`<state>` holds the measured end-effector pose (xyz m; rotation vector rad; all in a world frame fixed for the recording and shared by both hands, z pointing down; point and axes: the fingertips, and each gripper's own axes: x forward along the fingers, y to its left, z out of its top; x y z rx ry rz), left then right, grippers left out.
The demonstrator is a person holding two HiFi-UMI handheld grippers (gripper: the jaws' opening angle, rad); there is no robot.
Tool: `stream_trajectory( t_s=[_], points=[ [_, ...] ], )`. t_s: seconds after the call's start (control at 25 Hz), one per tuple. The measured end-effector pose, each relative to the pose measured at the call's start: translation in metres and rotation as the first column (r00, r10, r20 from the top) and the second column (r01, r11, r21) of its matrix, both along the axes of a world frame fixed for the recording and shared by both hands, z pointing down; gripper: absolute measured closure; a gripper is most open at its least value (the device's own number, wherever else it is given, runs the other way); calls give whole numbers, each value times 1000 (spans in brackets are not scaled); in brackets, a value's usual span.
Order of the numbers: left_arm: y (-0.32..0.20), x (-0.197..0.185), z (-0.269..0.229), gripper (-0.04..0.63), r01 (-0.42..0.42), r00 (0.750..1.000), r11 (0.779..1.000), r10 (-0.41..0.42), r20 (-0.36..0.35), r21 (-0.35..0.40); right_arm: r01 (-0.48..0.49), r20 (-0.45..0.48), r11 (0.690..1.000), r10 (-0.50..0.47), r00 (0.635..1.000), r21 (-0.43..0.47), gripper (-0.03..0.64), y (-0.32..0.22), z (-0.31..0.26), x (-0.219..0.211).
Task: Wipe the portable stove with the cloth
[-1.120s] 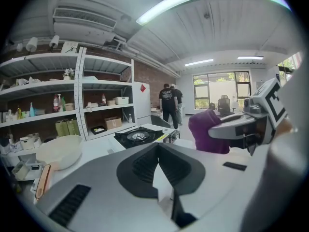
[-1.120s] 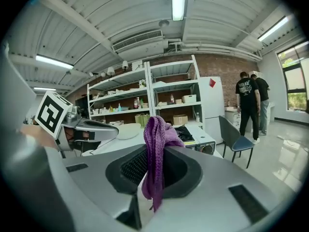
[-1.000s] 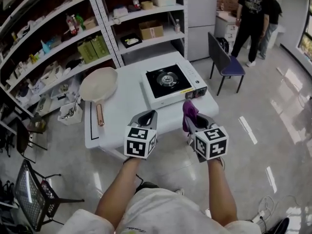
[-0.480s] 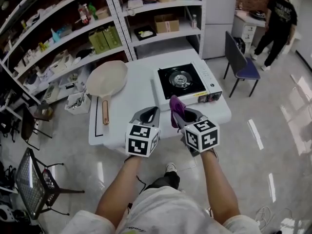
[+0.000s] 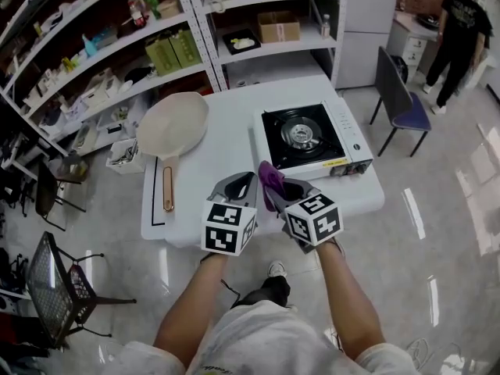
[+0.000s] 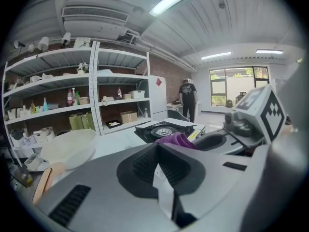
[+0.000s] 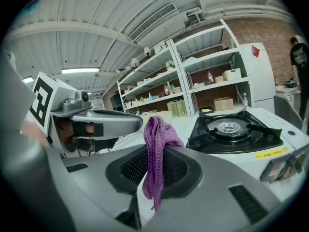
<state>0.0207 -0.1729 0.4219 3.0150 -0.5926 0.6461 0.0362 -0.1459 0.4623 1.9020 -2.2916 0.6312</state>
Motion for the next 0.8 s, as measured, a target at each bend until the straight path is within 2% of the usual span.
stream_trajectory(
  t_s=[0.4,0.8],
  points=[
    [-25,22,12,591,0,1000,1000,0,8,-11,-35,31,998,36,999,-54,557,-7,32,29],
    [-21,57,16,591,-56,998,998,56,9,-22,-102,90,992,109,990,-81,557,2,40,61]
  ],
)
